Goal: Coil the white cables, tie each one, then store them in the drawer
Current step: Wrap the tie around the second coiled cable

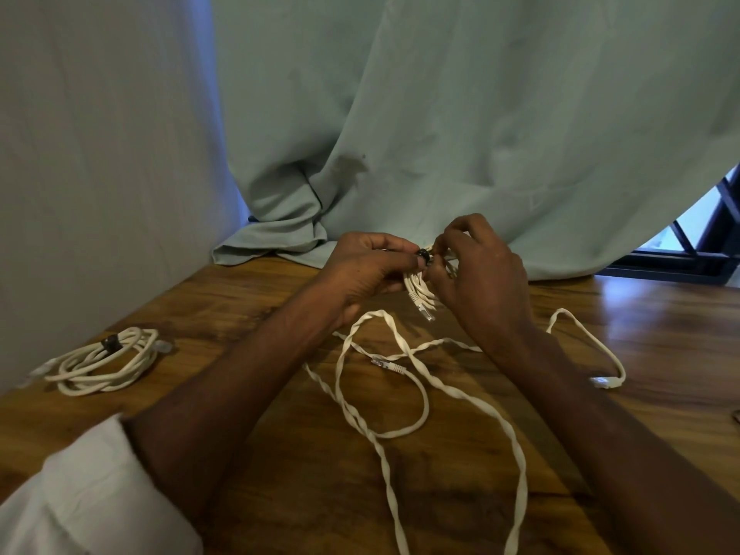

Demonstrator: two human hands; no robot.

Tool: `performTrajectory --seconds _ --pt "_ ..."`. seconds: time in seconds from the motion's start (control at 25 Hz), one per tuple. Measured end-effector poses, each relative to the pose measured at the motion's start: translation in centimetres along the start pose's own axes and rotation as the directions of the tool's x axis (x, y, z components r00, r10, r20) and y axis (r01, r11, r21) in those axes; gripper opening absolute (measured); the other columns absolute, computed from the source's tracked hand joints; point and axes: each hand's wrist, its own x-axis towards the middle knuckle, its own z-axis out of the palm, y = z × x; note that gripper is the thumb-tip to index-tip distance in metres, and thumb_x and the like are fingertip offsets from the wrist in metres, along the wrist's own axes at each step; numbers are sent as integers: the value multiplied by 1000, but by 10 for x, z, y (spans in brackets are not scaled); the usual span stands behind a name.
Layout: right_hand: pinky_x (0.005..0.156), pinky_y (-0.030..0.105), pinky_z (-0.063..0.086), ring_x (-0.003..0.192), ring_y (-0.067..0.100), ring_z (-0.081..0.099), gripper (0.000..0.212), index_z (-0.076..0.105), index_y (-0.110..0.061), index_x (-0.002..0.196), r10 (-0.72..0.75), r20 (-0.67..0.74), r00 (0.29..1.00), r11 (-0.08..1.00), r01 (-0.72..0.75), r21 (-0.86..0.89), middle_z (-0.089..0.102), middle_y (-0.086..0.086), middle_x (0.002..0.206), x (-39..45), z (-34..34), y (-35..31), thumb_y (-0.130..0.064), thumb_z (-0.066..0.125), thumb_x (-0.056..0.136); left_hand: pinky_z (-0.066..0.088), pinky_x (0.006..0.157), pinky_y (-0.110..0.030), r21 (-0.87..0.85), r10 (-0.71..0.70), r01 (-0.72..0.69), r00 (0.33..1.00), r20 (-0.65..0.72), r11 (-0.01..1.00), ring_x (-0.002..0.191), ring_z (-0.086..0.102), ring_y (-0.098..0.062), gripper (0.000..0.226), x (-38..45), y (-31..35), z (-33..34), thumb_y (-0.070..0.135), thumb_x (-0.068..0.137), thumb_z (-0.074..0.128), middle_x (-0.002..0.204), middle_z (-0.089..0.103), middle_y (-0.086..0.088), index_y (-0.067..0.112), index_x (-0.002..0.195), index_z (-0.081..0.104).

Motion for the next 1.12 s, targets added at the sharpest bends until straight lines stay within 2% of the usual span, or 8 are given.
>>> performTrajectory --seconds 0.12,0.36,0.48,0.6,0.72,0.84,0.96,1.12 --pt "63 31 51 81 18 62 22 71 -15 106 -17 -7 1000 1000 17 -5 58 4 121 -1 1 0 -34 69 95 63 68 -28 9 -6 6 1000 -2 1000 84 79 -24 24 0 0 0 -6 85 79 101 79 -21 -5 109 75" --pt "65 33 51 77 18 59 32 69 -12 109 40 46 998 996 -36 -84 53 7 120 -1 3 -3 -42 66 99 61 65 -24 87 24 -22 1000 -17 996 79 79 -19 21 -2 -2 4 -4 85 80 95 80 -16 -2 105 77" --pt "67 31 43 79 20 60 32 70 -12 108 71 62 996 993 -64 -100 54 5 119 0 2 -6 -42 65 98 62 68 -25 102 22 -21 1000 -10 995 84 80 -23 22 -2 -2 4 -3 85 80 97 80 -16 -1 106 77" --pt "68 30 41 81 20 60 31 71 -11 110 54 75 996 994 -46 -103 54 5 119 1 -3 -6 -40 68 97 65 75 -31 108 24 -25 1000 9 994 90 80 -27 22 -2 -1 3 -2 84 81 97 80 -16 0 106 78" --pt "68 31 43 83 21 61 28 71 -10 109 20 75 997 996 -13 -94 55 6 117 3 -7 -5 -36 71 96 65 74 -31 118 31 -33 999 17 992 88 80 -26 22 -2 0 4 -2 84 81 96 80 -16 -1 106 77" --pt "69 31 47 84 21 63 21 72 -9 106 -28 73 997 999 31 -44 56 5 118 4 -6 -3 -26 73 94 64 69 -28 44 0 0 1000 -4 999 85 80 -25 22 -1 -1 3 -5 84 80 96 80 -19 -5 106 76" --pt "72 29 47 89 19 66 16 75 -11 106 -79 88 993 995 74 60 59 1 121 6 -4 1 -17 75 92 64 72 -31 -79 -59 59 998 5 995 86 80 -28 26 1 -1 -3 -8 85 76 101 78 -24 -10 111 73" --pt "76 12 41 98 11 65 17 80 -16 105 -29 2 1000 977 28 210 66 -3 116 10 -4 7 -14 80 88 65 83 -38 -228 -126 141 989 79 963 94 78 -33 34 6 2 -9 -10 87 73 112 74 -30 -13 121 68"
